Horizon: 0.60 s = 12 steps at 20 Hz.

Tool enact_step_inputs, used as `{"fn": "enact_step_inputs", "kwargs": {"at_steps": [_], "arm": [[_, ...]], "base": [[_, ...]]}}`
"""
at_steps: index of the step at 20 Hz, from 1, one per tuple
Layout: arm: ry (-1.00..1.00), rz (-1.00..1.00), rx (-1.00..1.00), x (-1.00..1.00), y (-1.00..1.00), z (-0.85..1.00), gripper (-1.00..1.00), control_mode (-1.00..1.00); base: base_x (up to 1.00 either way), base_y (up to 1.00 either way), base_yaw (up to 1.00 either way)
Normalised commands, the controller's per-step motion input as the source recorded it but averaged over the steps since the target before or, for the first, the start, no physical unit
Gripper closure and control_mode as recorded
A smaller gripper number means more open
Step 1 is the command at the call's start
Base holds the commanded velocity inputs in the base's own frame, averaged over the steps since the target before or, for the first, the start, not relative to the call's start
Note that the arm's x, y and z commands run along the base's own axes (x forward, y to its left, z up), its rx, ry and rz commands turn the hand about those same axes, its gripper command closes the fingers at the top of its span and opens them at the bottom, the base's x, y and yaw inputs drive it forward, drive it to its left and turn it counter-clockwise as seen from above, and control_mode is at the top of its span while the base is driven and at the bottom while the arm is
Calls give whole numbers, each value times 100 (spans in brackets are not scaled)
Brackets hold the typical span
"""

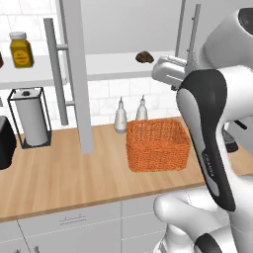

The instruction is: Open the cabinet, pick up the bread from the cabinet and place it in the basket. Then move the basket to the dining counter.

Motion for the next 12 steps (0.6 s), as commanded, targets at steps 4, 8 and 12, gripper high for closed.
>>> {"fn": "enact_step_inputs", "kwargs": {"at_steps": [4,8,12], "arm": [[-6,0,-1,7,-70,0,-100,-100],[-15,0,-11,29,-10,0,-100,-100],[-3,-1,-17,37,0,5,-100,-100]], "base": [[0,0,0],[0,0,0],[0,0,0]]}}
